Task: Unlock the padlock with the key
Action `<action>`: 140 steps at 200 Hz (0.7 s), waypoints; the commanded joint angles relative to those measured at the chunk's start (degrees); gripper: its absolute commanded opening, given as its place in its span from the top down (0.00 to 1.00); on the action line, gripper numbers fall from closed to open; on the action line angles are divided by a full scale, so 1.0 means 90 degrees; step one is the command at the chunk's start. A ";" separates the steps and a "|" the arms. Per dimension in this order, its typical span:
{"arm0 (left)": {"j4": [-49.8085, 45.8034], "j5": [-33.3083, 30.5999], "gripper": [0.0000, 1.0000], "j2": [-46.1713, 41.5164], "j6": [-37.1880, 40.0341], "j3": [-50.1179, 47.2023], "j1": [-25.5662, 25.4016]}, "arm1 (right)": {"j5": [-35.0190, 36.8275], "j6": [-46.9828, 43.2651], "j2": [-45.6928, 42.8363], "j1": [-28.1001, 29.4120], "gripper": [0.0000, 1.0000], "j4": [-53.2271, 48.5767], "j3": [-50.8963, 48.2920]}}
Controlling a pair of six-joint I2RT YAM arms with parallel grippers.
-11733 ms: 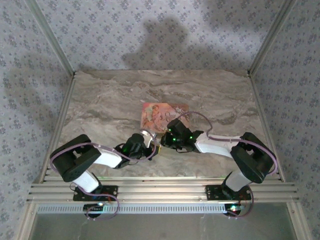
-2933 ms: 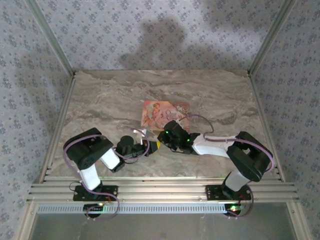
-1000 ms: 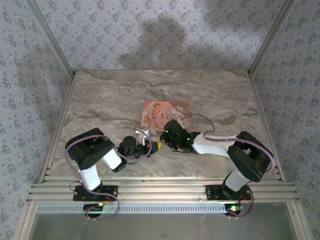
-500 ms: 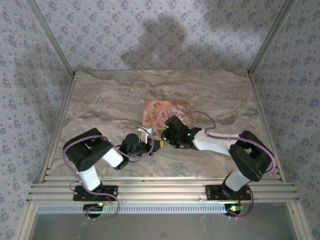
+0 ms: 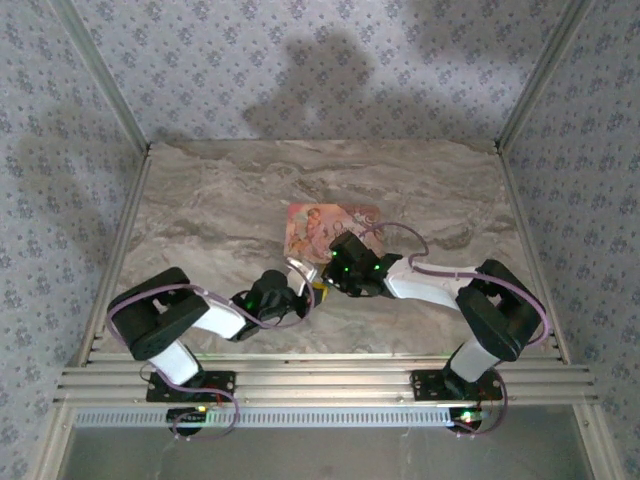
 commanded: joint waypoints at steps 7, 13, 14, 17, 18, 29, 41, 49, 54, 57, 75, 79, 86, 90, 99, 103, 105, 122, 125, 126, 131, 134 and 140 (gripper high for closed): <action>-0.0395 -0.0695 1.00 -0.0243 0.1454 0.0229 -0.0416 | -0.0646 -0.0002 0.0025 0.0032 1.00 -0.0053 0.0115; -0.0562 -0.0896 1.00 -0.0273 0.1664 0.0269 -0.0542 | -0.0654 -0.0011 0.0034 0.0019 1.00 -0.0054 0.0116; -0.0592 -0.0931 1.00 -0.0276 0.1702 0.0279 -0.0571 | -0.0654 -0.0011 0.0035 0.0022 1.00 -0.0057 0.0123; -0.0680 -0.1039 1.00 -0.0274 0.1800 0.0300 -0.0646 | -0.0662 -0.0006 0.0042 0.0020 1.00 -0.0055 0.0128; -0.0710 -0.1076 1.00 -0.0276 0.1833 0.0309 -0.0668 | -0.0663 -0.0004 0.0048 0.0018 1.00 -0.0052 0.0124; -0.0878 -0.1305 1.00 -0.0269 0.2089 0.0365 -0.0832 | -0.0679 -0.0028 0.0069 0.0022 1.00 -0.0063 0.0147; -0.0905 -0.1394 1.00 -0.0250 0.2152 0.0368 -0.0884 | -0.0707 -0.0049 0.0108 0.0030 0.97 -0.0081 0.0189; -0.0829 -0.1443 1.00 -0.0259 0.2091 0.0332 -0.0879 | -0.0725 -0.0049 0.0132 0.0042 0.88 -0.0082 0.0212; -0.0749 -0.1461 1.00 -0.0260 0.2028 0.0302 -0.0870 | -0.0733 -0.0049 0.0140 0.0050 0.80 -0.0088 0.0217; -0.0698 -0.1457 1.00 -0.0267 0.1965 0.0278 -0.0856 | -0.0733 -0.0050 0.0142 0.0047 0.77 -0.0085 0.0228; -0.0289 -0.1212 1.00 -0.0233 0.1507 0.0114 -0.0667 | -0.0682 -0.0044 0.0115 0.0074 0.58 -0.0111 0.0229; -0.0194 -0.1202 1.00 -0.0214 0.1427 0.0079 -0.0644 | -0.0660 -0.0042 0.0099 0.0084 0.54 -0.0125 0.0226; -0.0055 -0.1174 1.00 -0.0185 0.1291 0.0011 -0.0596 | -0.0617 -0.0048 0.0071 0.0085 0.49 -0.0145 0.0213; 0.0014 -0.1153 1.00 -0.0168 0.1221 -0.0017 -0.0569 | -0.0598 -0.0045 0.0049 0.0087 0.47 -0.0163 0.0204; 0.0145 -0.1103 1.00 -0.0128 0.1088 -0.0085 -0.0508 | -0.0526 -0.0039 -0.0015 0.0087 0.43 -0.0196 0.0173; 0.0205 -0.1102 1.00 -0.0116 0.1042 -0.0117 -0.0487 | -0.0488 -0.0033 -0.0046 0.0089 0.42 -0.0207 0.0161; 0.0227 -0.1091 1.00 -0.0109 0.1020 -0.0133 -0.0477 | -0.0471 -0.0026 -0.0063 0.0084 0.42 -0.0214 0.0152; 0.0343 -0.1070 1.00 -0.0096 0.0916 -0.0208 -0.0430 | -0.0319 -0.0018 -0.0220 0.0090 0.40 -0.0246 0.0071; 0.0346 -0.1058 1.00 -0.0094 0.0903 -0.0217 -0.0426 | -0.0290 -0.0018 -0.0257 0.0089 0.40 -0.0254 0.0066; 0.0345 -0.1046 1.00 -0.0094 0.0901 -0.0218 -0.0426 | -0.0277 -0.0019 -0.0267 0.0091 0.40 -0.0255 0.0059; 0.0345 -0.1030 1.00 -0.0103 0.0883 -0.0219 -0.0410 | -0.0222 -0.0018 -0.0309 0.0089 0.40 -0.0251 0.0034; 0.0345 -0.1004 1.00 -0.0103 0.0866 -0.0225 -0.0405 | -0.0188 -0.0018 -0.0336 0.0095 0.40 -0.0250 0.0016; 0.0354 -0.0935 1.00 -0.0103 0.0817 -0.0230 -0.0380 | -0.0134 -0.0021 -0.0387 0.0098 0.40 -0.0248 0.0002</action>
